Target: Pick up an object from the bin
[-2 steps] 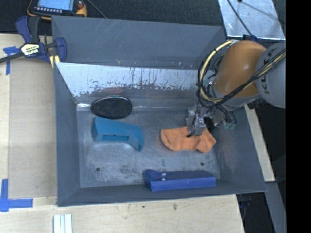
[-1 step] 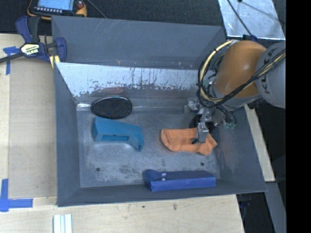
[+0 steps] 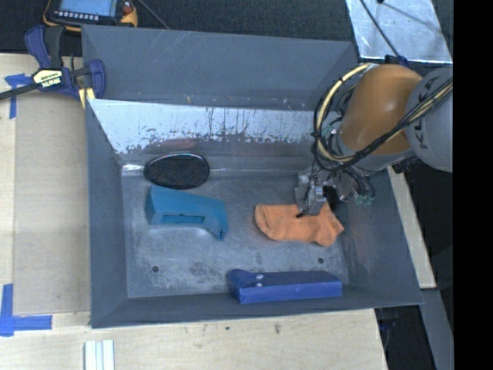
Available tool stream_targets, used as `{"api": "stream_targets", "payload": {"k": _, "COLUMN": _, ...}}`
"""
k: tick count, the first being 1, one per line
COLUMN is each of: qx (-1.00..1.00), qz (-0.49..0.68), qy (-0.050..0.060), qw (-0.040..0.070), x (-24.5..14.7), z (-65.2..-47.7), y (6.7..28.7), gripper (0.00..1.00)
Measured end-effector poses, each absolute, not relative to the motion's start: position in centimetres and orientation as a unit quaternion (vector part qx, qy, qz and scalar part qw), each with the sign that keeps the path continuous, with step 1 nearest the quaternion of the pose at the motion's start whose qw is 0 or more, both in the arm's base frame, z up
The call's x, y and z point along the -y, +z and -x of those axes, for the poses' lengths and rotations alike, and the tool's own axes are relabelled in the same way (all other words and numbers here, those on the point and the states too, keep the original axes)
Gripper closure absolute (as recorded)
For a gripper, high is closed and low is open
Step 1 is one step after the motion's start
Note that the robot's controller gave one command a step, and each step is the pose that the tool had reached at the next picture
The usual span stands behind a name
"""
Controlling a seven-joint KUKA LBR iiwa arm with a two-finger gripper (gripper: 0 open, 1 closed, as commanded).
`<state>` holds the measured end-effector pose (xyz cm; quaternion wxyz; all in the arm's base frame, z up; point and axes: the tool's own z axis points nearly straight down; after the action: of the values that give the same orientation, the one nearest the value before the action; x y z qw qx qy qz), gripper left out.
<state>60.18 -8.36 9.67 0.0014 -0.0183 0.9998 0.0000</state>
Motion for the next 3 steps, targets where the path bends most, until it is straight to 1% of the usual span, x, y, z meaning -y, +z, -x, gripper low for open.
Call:
{"api": "stream_targets", "payload": {"k": 1, "qx": -1.0, "qz": 0.018, "qy": 0.0, "qw": 0.001, "x": 8.4, "z": -60.2, "y": 9.7, "gripper": 0.0}}
{"api": "stream_targets", "payload": {"k": 2, "qx": -1.0, "qz": 0.018, "qy": 0.0, "qw": 0.001, "x": 8.4, "z": -60.2, "y": 9.7, "gripper": 0.0}}
{"api": "stream_targets", "payload": {"k": 3, "qx": -0.98, "qz": 0.201, "qy": 0.0, "qw": 0.002, "x": 10.3, "z": -61.9, "y": 7.0, "gripper": 1.0}}
